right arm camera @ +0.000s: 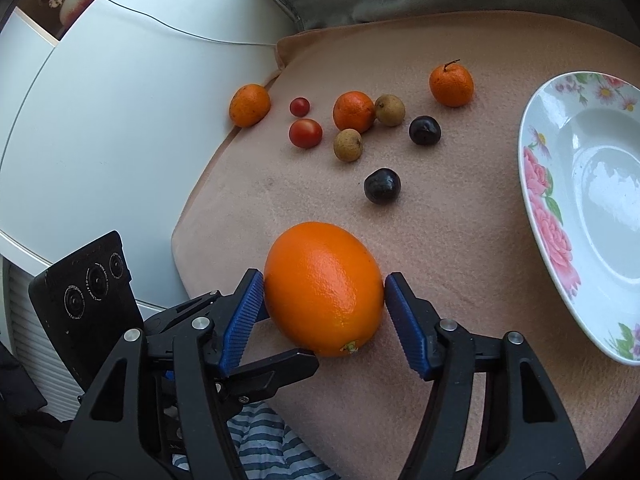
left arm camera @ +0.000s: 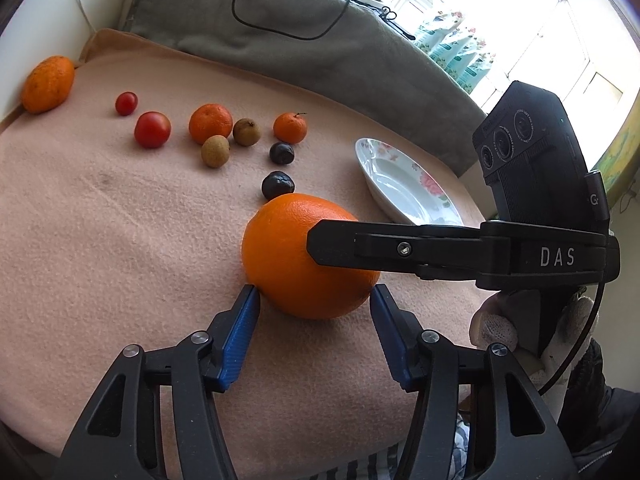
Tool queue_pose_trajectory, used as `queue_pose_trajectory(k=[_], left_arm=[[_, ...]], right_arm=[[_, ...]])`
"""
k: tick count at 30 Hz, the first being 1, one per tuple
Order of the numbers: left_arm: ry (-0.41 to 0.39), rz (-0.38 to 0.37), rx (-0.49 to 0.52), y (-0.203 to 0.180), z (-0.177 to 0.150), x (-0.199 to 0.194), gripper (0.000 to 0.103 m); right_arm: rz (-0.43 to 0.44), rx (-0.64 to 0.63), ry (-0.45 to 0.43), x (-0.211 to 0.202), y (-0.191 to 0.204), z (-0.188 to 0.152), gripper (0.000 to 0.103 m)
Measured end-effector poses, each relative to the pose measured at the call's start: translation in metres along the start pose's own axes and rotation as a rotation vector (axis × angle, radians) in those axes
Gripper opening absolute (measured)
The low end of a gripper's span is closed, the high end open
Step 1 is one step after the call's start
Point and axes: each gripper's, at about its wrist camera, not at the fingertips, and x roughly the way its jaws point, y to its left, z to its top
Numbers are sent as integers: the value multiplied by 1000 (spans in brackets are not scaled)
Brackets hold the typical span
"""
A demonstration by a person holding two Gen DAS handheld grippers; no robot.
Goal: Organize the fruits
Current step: 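Carry the large orange onto the floral plate and open the grippers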
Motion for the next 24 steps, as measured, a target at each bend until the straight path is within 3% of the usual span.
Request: queue_pose_trajectory(k=[12,24], left_arm=[[-7,7,23,-8,3,-2,56],[-18,-32,91,-39,21,5,56]], right_arm=[[6,19,-21,-7,-2,-3,65],[-23,42,-104,-47,-15,-4,65]])
